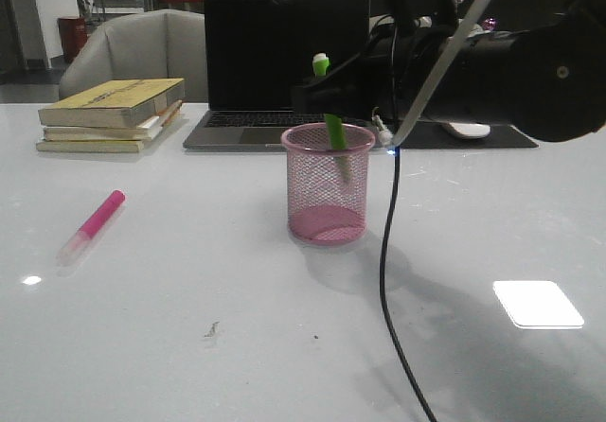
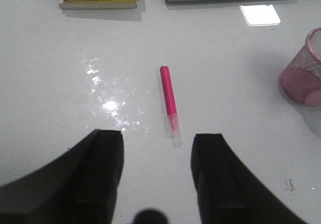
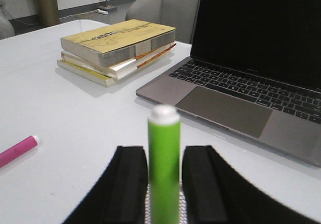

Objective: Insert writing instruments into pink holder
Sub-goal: 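Lower the green highlighter into the holder and open the right gripper, then withdraw the right gripper away from the holder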

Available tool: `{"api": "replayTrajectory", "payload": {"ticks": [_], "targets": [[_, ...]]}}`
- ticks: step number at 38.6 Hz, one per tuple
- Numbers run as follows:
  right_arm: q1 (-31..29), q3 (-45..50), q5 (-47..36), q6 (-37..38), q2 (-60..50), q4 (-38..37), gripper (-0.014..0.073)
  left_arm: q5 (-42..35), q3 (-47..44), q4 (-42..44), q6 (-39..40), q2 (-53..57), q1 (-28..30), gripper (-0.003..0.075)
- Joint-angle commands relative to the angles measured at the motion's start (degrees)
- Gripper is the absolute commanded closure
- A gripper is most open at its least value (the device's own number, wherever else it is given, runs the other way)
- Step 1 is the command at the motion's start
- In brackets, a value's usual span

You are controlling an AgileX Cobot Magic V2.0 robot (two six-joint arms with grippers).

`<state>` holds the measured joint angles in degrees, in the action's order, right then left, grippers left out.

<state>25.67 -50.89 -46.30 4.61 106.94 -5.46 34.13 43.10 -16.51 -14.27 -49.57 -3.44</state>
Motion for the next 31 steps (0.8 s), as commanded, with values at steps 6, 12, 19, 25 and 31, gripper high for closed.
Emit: {"api": "replayTrajectory", "payload": {"ticks": [6,12,19,25,31], "targets": [[-0.2,-1.4,-2.8,0.0,-9.5,0.8,0.0221,-2.7,2.2,-1.3,0.5,0.3,-0.4,0.0335],[-1.1,-1.4,10.9,-0.1,-18.7,1.0,0.0221,-2.3,2.2,-1.3,0.5,0.3,-0.4,0.0335],[-3.3,-1.4,28.6,-0.1,-31.4,1.0,0.0221,-2.3,2.2,-1.3,0.5,0.4,-0.4,0.0335],[-6.5,-1.4,46.3,-0.1,-42.5,1.3,0.0221,-2.3,2.2,-0.8,0.5,0.4,-0.4,0.0335],[-12.2,-1.3,68.6,-0.1,-53.8,0.2,0.0221,-2.3,2.2,-0.4,0.5,0.4,-0.4,0.0335]]}}
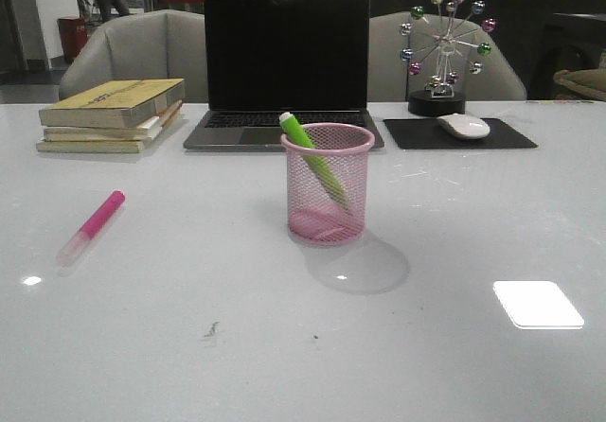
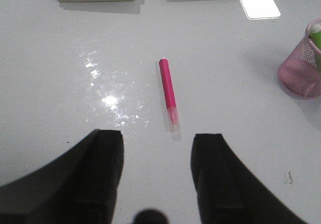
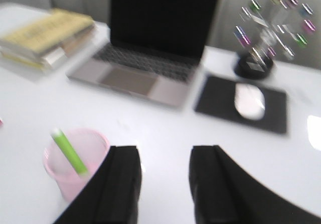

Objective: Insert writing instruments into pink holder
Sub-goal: 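Withdraw the right gripper away from the holder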

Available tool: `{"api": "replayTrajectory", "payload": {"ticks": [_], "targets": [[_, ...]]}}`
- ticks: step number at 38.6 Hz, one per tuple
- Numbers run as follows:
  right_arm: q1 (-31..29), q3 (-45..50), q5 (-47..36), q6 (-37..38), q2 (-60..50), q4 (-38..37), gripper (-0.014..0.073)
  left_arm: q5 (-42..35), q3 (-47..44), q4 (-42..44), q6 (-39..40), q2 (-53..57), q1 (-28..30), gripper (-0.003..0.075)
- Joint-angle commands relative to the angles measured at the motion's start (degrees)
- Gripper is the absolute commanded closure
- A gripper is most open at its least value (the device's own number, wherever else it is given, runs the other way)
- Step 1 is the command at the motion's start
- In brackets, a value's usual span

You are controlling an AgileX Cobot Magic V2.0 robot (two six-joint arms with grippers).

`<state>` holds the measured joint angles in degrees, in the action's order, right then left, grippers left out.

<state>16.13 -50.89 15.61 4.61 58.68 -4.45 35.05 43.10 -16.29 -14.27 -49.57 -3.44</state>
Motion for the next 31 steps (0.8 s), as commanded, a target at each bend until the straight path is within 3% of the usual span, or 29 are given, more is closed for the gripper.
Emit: {"api": "replayTrajectory", "payload": {"ticks": [1,4,12,25,31], "targets": [[-3.6,-1.4,9.2,-0.1,-7.0,-1.2,0.0221,-3.3,2.2,-0.6,0.5,0.4,-0.4,0.0335],[-6.0,-0.1,14.5,-0.1,-11.5,-3.5,0.0221,-3.2,2.2,-0.6,0.5,0.4,-0.4,0.0335],[-8.5,7.9,19.3,0.5,-20.1,-4.1,0.0221,-2.5,2.2,-0.6,0.5,0.4,-0.4,0.0335],[-8.5,13.3,20.8,3.0,-25.9,-4.0,0.0221,-2.2,2.2,-0.6,0.5,0.4,-0.4,0.0335],[-8.5,13.3,20.6,3.0,-25.9,-3.7,0.0221,1.6,5.3,-0.6,0.5,-3.3,-0.4,0.0334]]}}
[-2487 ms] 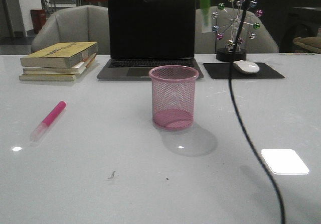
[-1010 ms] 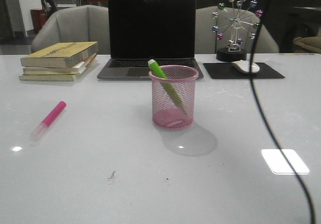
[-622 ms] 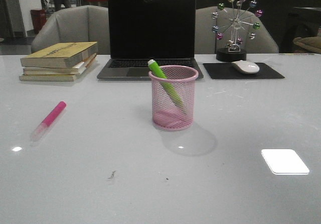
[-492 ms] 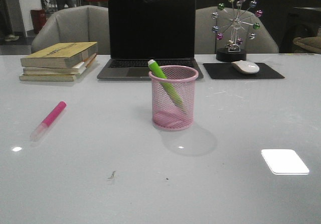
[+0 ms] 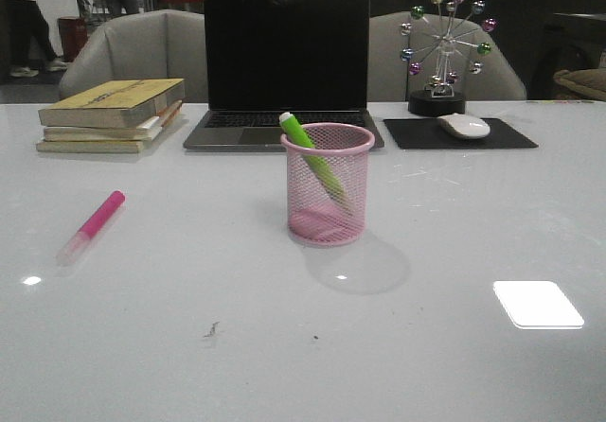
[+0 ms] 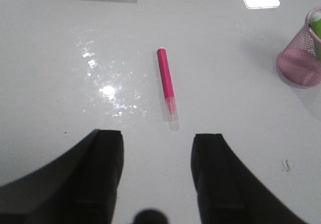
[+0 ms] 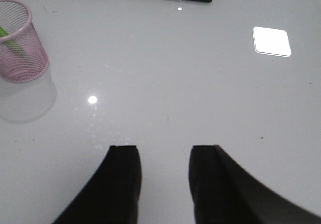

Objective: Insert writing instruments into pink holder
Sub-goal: 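Withdraw the right gripper away from the holder, then lower the left gripper onto the pink highlighter and close it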

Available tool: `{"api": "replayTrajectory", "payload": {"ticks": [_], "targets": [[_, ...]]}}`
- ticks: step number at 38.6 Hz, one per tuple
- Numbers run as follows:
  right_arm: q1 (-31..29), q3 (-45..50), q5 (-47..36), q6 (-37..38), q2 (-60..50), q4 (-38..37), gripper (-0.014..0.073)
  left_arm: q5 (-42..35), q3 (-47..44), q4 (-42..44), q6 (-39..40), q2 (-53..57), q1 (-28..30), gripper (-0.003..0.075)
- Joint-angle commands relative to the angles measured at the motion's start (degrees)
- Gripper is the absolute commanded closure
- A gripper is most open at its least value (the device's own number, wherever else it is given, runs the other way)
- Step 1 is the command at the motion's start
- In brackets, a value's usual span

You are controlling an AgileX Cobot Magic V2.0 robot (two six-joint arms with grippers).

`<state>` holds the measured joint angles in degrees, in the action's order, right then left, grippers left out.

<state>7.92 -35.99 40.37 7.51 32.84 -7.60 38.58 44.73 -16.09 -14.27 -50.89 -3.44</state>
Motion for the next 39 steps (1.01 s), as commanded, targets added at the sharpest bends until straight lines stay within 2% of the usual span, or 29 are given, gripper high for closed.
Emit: {"api": "replayTrajectory", "payload": {"ticks": [1,16,28,39], "targets": [[-0.3,-1.6,-4.2,0.1,0.0,-0.5,0.0221,-1.5,4.9,-0.8,0.5,-3.2,-0.4,0.0334],[-0.3,-1.6,-4.0,0.1,0.0,0.4,0.0221,4.4,21.5,-1.5,0.5,-24.3,-0.5,0.0334],[-0.3,-1.6,-3.9,0.1,0.0,0.4,0.0221,3.7,30.7,-1.0,0.5,-38.4,-3.9,0.0335],[-0.3,-1.6,-2.1,0.1,0.0,0.4,0.0221,2.7,36.7,0.4,0.5,-49.0,-4.4,0.0334]]}}
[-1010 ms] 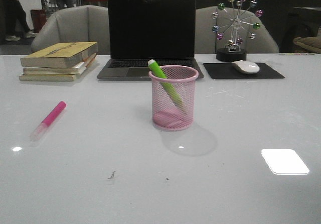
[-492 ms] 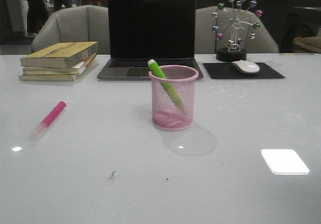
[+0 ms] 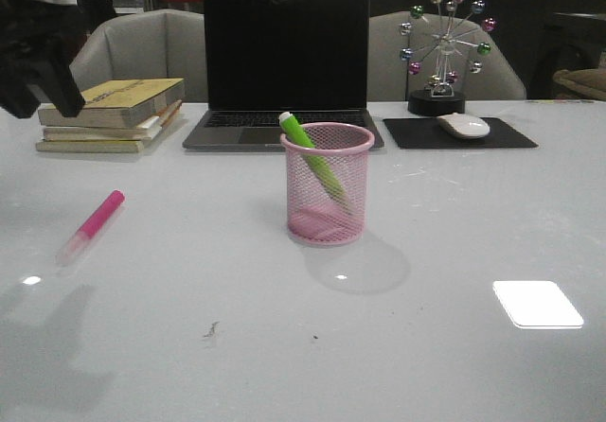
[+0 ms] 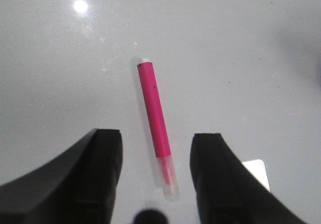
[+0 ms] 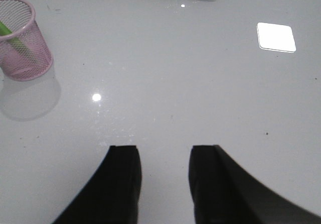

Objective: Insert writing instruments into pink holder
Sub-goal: 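Lower the left gripper onto the pink highlighter and close it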

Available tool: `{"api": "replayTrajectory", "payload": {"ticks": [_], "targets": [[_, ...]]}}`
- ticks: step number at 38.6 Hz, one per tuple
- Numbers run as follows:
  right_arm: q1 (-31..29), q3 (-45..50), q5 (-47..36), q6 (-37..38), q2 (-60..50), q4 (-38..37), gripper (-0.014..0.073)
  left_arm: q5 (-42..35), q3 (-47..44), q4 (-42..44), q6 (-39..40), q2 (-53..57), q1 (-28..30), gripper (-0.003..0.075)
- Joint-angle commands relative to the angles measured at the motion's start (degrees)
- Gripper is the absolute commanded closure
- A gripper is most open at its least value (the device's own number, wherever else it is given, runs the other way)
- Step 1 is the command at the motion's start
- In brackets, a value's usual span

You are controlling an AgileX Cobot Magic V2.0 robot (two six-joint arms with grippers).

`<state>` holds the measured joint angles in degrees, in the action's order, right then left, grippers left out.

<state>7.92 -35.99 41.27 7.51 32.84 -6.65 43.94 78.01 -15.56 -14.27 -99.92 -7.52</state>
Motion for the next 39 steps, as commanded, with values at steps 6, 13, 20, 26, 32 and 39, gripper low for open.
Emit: {"api": "replayTrajectory", "payload": {"ticks": [6,13,20,26,32,39], "targets": [[-0.3,-1.6,-0.8,0.1,0.0,-0.5,0.0221,-2.8,6.0,-0.3,0.5,-4.4,-0.3,0.0334],[-0.3,-1.6,-0.2,0.1,0.0,-0.5,0.0221,-2.8,8.6,-0.4,0.5,-8.6,-0.3,0.0334],[-0.3,-1.6,-0.2,0.1,0.0,-0.5,0.0221,-3.2,10.6,-0.5,0.5,-11.5,-0.3,0.0334],[-0.3,-1.6,-0.2,0.1,0.0,-0.5,0.0221,-3.2,11.4,-0.5,0.5,-13.7,-0.3,0.0334],[-0.3,-1.6,-0.2,0.1,0.0,-0.5,0.0221,-3.2,11.8,-0.7,0.5,-15.3,-1.1,0.0334],[-0.3,-1.6,-0.1,0.1,0.0,-0.5,0.0221,-3.3,11.8,-0.7,0.5,-17.5,-3.0,0.0334]]}}
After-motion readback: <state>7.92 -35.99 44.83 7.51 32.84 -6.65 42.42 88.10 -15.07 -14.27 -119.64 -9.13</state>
